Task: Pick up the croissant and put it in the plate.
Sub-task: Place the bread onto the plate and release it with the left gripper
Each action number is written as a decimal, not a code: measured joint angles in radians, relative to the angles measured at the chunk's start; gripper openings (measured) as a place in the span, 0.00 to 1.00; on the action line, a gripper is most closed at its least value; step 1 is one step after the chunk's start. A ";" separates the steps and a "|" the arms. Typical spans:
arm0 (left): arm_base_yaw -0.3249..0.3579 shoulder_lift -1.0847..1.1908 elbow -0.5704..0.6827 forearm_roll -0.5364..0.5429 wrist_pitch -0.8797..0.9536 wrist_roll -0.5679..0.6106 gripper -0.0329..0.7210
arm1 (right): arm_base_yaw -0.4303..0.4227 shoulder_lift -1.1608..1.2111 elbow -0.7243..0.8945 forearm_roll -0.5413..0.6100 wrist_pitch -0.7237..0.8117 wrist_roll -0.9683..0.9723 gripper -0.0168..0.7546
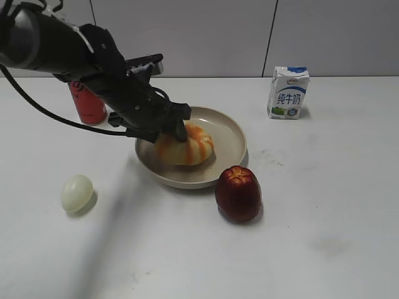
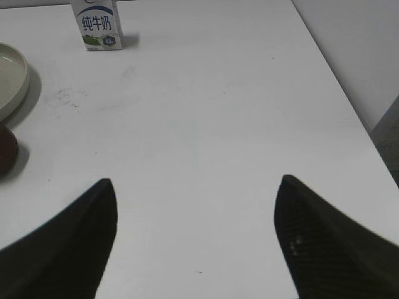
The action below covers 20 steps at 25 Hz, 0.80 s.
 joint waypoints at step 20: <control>0.029 -0.447 -0.043 0.318 0.361 -0.093 0.88 | 0.000 0.000 0.000 0.000 0.000 0.000 0.79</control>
